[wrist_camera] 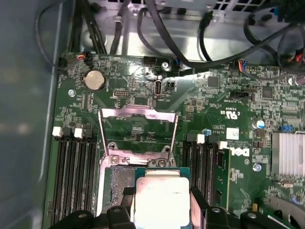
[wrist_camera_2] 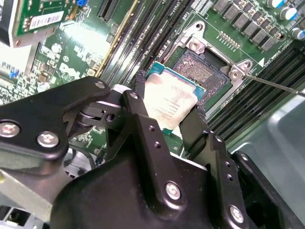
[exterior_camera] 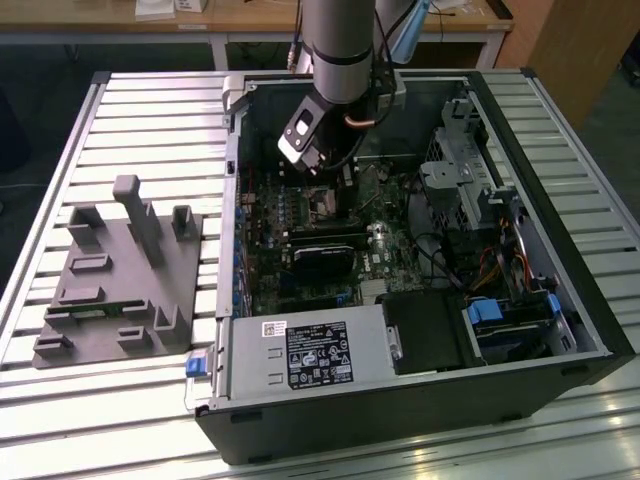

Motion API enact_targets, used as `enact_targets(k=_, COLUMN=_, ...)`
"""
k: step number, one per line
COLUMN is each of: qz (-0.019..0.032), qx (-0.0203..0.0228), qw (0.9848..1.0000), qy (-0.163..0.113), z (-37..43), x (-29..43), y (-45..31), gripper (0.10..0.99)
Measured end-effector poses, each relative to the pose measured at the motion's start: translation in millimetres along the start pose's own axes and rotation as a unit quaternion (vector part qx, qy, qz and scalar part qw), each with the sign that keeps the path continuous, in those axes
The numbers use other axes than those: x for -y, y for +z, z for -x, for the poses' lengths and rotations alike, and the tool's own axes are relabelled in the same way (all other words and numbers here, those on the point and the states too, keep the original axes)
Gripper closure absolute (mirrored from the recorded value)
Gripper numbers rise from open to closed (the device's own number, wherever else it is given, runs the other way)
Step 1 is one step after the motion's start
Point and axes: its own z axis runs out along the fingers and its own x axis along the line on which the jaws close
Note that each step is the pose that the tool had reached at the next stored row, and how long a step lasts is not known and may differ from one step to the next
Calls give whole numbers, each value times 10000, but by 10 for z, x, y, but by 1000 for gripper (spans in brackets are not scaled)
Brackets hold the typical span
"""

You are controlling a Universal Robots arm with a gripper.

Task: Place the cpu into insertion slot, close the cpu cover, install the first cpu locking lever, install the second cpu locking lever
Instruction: 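Place the cpu into insertion slot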

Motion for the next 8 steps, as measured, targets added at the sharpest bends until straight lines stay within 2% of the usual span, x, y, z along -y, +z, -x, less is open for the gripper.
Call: enact_targets(k=8, qz=0, qx=6, qw=10000, qy=74, z=-71, x=44, y=19, gripper=545)
